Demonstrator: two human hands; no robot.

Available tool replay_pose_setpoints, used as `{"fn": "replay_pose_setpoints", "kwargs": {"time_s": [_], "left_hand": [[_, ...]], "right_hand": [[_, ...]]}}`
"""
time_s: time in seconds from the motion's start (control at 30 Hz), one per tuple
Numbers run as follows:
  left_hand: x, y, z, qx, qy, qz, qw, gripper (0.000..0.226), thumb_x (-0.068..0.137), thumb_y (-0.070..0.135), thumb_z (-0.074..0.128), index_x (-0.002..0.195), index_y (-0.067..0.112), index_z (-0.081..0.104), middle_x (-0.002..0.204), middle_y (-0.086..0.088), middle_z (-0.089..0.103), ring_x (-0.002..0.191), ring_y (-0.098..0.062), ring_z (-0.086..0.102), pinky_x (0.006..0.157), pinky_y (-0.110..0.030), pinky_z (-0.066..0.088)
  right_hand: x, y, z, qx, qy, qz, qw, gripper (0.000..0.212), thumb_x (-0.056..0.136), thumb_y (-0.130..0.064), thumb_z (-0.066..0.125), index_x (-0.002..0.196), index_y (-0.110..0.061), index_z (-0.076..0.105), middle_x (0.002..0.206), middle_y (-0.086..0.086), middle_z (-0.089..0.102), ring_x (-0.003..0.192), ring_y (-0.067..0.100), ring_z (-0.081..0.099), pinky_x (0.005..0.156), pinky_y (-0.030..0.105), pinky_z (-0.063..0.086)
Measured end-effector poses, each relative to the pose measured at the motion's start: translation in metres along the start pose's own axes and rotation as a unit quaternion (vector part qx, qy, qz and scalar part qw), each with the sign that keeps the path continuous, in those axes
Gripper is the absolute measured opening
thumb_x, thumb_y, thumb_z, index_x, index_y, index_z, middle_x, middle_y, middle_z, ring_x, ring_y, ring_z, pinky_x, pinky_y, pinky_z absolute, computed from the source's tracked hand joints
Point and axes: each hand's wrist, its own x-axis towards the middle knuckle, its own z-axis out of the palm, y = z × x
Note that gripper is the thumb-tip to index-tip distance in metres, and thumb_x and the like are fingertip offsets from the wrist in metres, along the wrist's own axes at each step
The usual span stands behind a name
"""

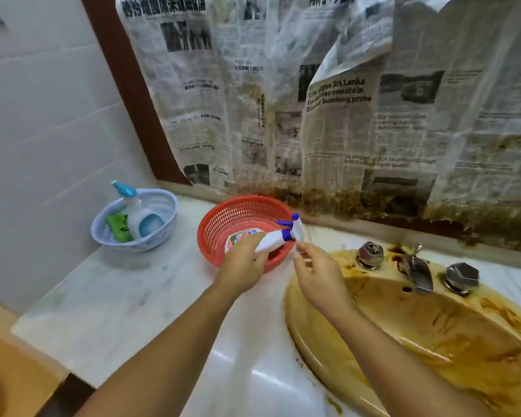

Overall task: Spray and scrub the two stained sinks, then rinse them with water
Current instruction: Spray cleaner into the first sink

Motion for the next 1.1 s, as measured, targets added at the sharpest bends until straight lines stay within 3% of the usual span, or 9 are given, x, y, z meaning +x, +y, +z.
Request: {"fn": "replay_pose_setpoints", "kwargs": {"time_s": [0.1,0.27,0.4,0.5,0.63,0.8,0.97,1.03,1.1], "left_hand": [[0.036,-0.026,0.008,0.026,-0.028,0.050,0.998,0.044,0.093,0.017,0.064,0.137,0.012,0.061,0.135,-0.008,0.064,0.126,-0.028,0.055,0.103,-0.033,0.038],[0.081,-0.059,0.033,0.115,-0.066,0.127,0.983,0.055,0.088,0.036,0.070,0.137,0.013,0.058,0.133,-0.006,0.061,0.124,-0.031,0.051,0.108,-0.047,0.038],[0.099,-0.069,0.041,0.136,-0.124,0.160,0.970,0.073,0.085,0.044,0.073,0.147,0.018,0.046,0.141,-0.002,0.056,0.129,-0.029,0.048,0.107,-0.048,0.039],[0.105,-0.074,0.039,0.099,-0.105,0.188,0.972,0.059,0.086,0.034,0.072,0.140,0.018,0.053,0.128,-0.003,0.063,0.117,-0.031,0.055,0.098,-0.046,0.043],[0.106,-0.082,0.024,0.011,-0.099,0.203,0.974,0.054,0.086,0.027,0.072,0.138,0.018,0.056,0.126,-0.001,0.066,0.114,-0.027,0.057,0.094,-0.039,0.043],[0.107,-0.091,-0.008,-0.110,-0.113,0.148,0.976,0.051,0.086,0.024,0.078,0.133,0.026,0.058,0.123,0.011,0.065,0.108,-0.008,0.060,0.090,-0.031,0.049],[0.113,-0.112,-0.028,-0.165,-0.132,0.060,0.976,0.059,0.087,0.016,0.079,0.139,0.025,0.051,0.134,0.010,0.061,0.126,-0.008,0.056,0.112,-0.038,0.045],[0.113,-0.120,-0.033,-0.190,-0.130,0.036,0.973,0.060,0.089,0.011,0.076,0.141,0.022,0.048,0.138,0.009,0.059,0.131,-0.006,0.053,0.117,-0.041,0.040],[0.113,-0.126,-0.037,-0.209,-0.129,0.024,0.969,0.058,0.091,0.005,0.072,0.140,0.022,0.047,0.138,0.011,0.059,0.132,-0.003,0.052,0.118,-0.043,0.039]], "right_hand": [[0.029,0.014,0.023,0.006,0.056,0.059,0.997,0.030,0.103,-0.019,0.057,0.131,-0.015,0.065,0.121,-0.002,0.066,0.102,0.010,0.062,0.093,0.030,0.052],[0.060,0.029,0.050,-0.038,0.102,0.097,0.989,0.031,0.098,-0.022,0.065,0.127,-0.016,0.053,0.128,-0.005,0.040,0.114,0.014,0.053,0.099,0.033,0.049],[0.082,0.029,0.056,-0.023,0.107,0.145,0.983,0.022,0.103,-0.027,0.057,0.122,-0.017,0.050,0.118,-0.002,0.057,0.106,0.018,0.058,0.085,0.032,0.045],[0.088,0.027,0.058,-0.004,0.127,0.147,0.981,0.010,0.105,-0.028,0.054,0.114,-0.023,0.051,0.107,-0.008,0.065,0.101,0.014,0.063,0.086,0.042,0.053],[0.087,0.012,0.060,-0.013,0.128,0.097,0.987,0.011,0.104,-0.021,0.053,0.113,-0.027,0.053,0.110,-0.013,0.063,0.100,0.010,0.063,0.084,0.046,0.055],[0.087,-0.014,0.068,0.041,0.115,0.056,0.991,0.018,0.103,-0.016,0.056,0.117,-0.027,0.052,0.109,-0.012,0.066,0.100,0.005,0.066,0.084,0.036,0.057],[0.092,-0.037,0.080,0.156,0.088,0.069,0.982,0.020,0.103,-0.009,0.058,0.122,-0.012,0.053,0.117,-0.003,0.065,0.098,-0.006,0.065,0.073,0.011,0.053],[0.096,-0.030,0.091,0.142,0.068,0.103,0.982,0.016,0.102,-0.015,0.061,0.118,-0.015,0.058,0.111,0.000,0.068,0.093,0.002,0.067,0.074,0.012,0.053],[0.101,-0.015,0.105,0.083,0.031,0.168,0.982,0.016,0.100,-0.025,0.064,0.116,-0.022,0.059,0.106,-0.001,0.071,0.095,0.010,0.069,0.085,0.024,0.055]]}}
